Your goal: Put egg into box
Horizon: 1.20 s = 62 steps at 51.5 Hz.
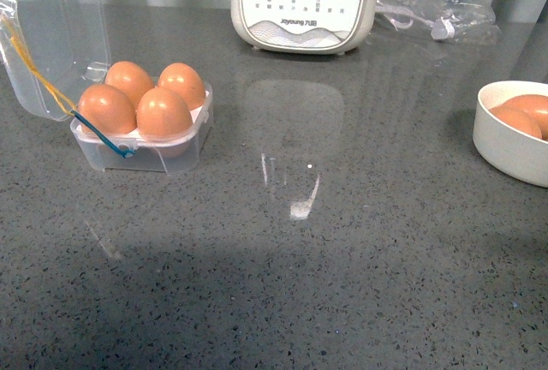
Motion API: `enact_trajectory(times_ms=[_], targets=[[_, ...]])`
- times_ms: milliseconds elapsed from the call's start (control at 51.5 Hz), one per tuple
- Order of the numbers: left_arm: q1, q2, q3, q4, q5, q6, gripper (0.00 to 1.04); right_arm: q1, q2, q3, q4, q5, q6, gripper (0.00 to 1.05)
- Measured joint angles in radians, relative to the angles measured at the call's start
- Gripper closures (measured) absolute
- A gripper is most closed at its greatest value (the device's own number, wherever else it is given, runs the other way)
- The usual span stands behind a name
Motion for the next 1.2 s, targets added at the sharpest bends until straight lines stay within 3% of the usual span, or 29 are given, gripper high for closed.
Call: enact_trajectory(times_ms=[213,291,369,485,1203], targets=[[0.0,0.0,0.0,0.0,0.0,0.0,0.07,-0.046,-0.139,-0.066,-0.075,-0.04,0.0,1.01],[0.0,0.0,0.0,0.0,0.0,0.0,0.07,-0.105,-0.197,-0.084,-0.116,-0.122,0.0,1.01],[0.0,0.0,0.0,0.0,0.0,0.0,0.07,-0.134,-0.253,-0.1,-0.154,-0.123,0.0,1.01],[0.0,0.0,0.0,0.0,0.0,0.0,0.07,-0.136,-0.286,-0.146,-0.135,-0.128,0.0,1.01],[0.0,0.0,0.0,0.0,0.0,0.0,0.07,-0.136,-0.631,-0.149,-0.462,-0.128,0.0,1.01]])
